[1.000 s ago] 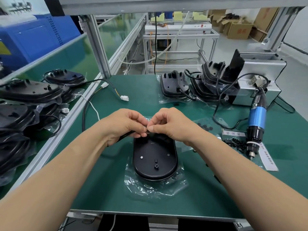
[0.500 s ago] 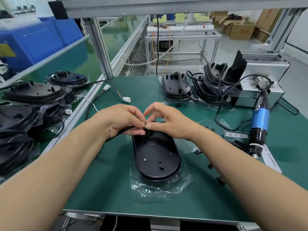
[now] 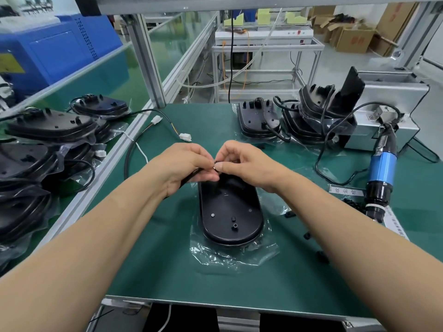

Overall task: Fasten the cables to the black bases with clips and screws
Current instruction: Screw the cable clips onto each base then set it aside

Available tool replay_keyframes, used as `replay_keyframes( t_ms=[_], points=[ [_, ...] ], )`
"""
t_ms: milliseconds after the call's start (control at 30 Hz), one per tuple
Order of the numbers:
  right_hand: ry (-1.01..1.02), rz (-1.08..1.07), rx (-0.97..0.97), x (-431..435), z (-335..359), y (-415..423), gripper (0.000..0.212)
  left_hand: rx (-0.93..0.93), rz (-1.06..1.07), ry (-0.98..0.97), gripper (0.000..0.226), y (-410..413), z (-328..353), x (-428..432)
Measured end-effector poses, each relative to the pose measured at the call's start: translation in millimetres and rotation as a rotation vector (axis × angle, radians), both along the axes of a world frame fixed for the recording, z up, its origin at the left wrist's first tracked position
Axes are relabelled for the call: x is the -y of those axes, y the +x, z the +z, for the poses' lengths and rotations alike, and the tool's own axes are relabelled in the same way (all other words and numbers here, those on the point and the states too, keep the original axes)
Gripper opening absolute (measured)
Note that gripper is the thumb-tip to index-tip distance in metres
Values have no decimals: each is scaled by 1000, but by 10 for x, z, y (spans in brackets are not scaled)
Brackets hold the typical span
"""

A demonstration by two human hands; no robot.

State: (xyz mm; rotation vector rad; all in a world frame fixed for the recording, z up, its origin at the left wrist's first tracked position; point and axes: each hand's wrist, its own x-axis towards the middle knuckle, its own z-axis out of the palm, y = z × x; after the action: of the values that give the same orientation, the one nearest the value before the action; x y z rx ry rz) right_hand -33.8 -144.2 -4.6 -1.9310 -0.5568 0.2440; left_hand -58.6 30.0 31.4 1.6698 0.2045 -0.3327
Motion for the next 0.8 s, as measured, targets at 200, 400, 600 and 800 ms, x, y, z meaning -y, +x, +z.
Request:
replay_keyframes(
  t_ms=[200, 400, 600, 800],
  points=[
    [-180, -4, 134, 65, 116, 46, 12, 43, -31, -5, 14, -13, -16, 3],
    [-67, 34, 52, 112, 72, 27, 4, 148, -96, 66, 18, -15, 9, 45],
    [15, 79, -19, 127, 39, 61, 7, 158, -164, 49, 19, 5, -8, 3],
    [7, 74, -105, 52, 83, 126, 10, 246, -265, 580, 29, 143, -136, -89]
  ],
)
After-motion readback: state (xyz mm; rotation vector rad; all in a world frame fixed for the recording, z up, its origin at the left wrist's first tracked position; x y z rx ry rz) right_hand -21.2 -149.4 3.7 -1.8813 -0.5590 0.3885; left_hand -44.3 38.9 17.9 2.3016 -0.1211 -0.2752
